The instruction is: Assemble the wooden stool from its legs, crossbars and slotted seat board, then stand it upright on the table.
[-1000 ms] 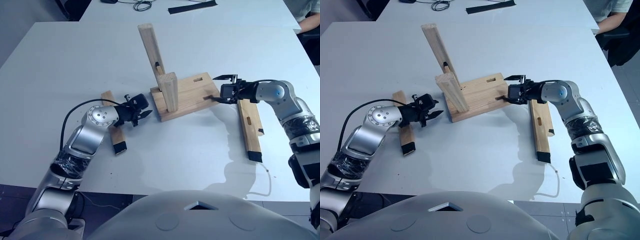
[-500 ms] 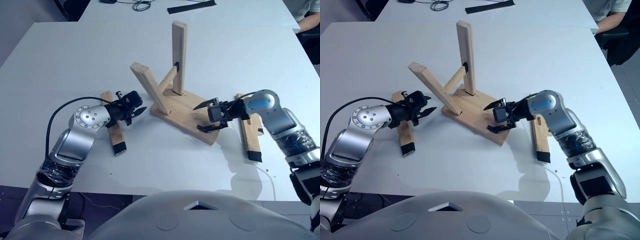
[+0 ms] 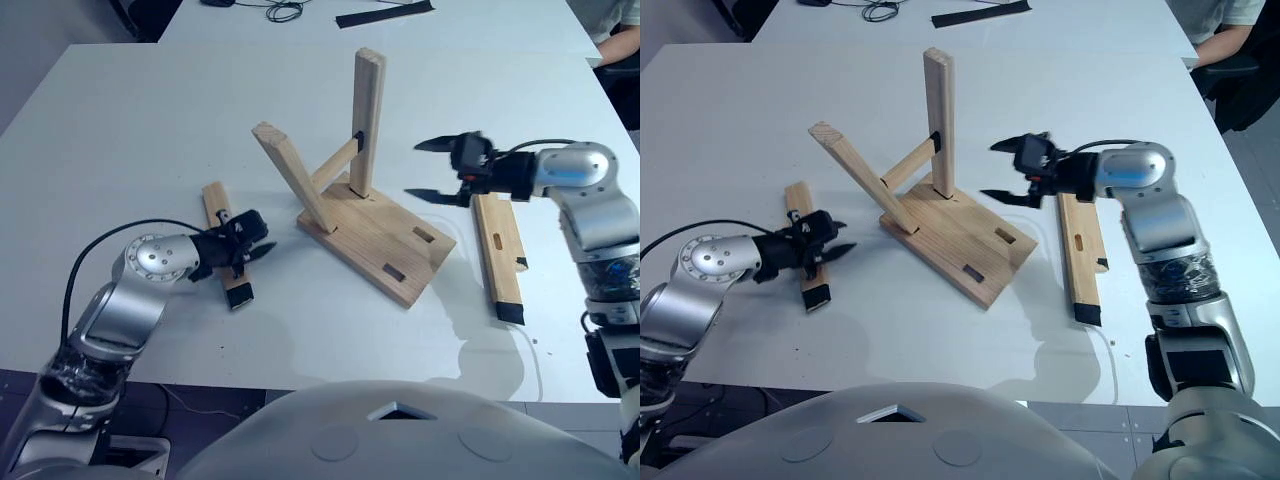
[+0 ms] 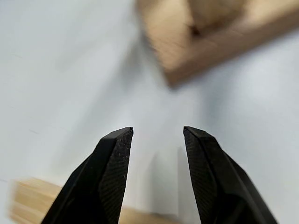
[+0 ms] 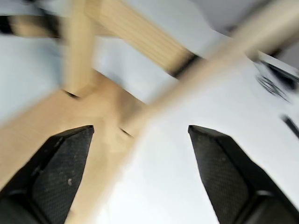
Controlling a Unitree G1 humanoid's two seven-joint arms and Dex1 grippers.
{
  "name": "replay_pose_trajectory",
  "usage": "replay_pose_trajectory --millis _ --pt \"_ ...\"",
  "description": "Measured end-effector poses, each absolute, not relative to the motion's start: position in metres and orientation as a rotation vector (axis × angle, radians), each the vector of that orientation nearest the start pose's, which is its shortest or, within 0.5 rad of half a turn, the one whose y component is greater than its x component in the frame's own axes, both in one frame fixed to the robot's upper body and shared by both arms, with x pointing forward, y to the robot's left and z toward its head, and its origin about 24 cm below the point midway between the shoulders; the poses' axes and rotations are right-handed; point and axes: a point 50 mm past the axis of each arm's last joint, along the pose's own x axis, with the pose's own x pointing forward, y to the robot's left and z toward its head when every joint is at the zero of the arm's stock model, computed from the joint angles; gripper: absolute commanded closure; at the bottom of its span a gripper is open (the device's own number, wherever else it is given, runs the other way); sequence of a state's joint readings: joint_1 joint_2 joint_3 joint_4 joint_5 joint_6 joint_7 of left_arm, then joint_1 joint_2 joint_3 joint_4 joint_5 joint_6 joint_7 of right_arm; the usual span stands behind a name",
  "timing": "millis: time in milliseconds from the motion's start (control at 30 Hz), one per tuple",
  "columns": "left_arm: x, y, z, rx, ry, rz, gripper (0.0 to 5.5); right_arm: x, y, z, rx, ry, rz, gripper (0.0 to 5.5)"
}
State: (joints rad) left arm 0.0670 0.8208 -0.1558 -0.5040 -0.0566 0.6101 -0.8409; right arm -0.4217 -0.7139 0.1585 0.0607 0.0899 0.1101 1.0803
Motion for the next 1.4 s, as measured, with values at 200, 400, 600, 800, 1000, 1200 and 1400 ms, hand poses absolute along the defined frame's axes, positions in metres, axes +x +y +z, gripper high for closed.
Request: replay_pose_trajectory --millis 200,400,600,800,1000,1200,1400 --pt "0.194 0.166 0.085 0.497 0.538 -1.090 3.46 0.285 -0.219 0.081 -0.991 0.225 1.108 1.77" --pt "0.188 0.150 0.058 0.495 0.596 -1.155 3.46 0.275 -0.216 0.061 -1.104 0.167 1.208 1.77" --pt "0.204 0.143 0.052 0.562 0.521 -1.145 3.46 0.257 -0.206 0.058 -1.040 0.140 1.284 1.77" --pt "0.233 0.149 0.052 0.644 0.480 -1.023 3.46 0.234 -0.186 0.054 -0.969 0.127 1.363 1.77" --pt "0.246 0.153 0.056 0.717 0.456 -0.995 3.46 0.222 -0.166 0.050 -0.895 0.129 1.386 1.77" --pt "0.237 0.159 0.057 0.732 0.459 -1.009 3.46 0.224 -0.162 0.054 -0.878 0.126 1.347 1.77" --pt "0.233 0.164 0.057 0.692 0.470 -0.988 3.46 0.228 -0.171 0.070 -0.865 0.113 1.280 1.77"
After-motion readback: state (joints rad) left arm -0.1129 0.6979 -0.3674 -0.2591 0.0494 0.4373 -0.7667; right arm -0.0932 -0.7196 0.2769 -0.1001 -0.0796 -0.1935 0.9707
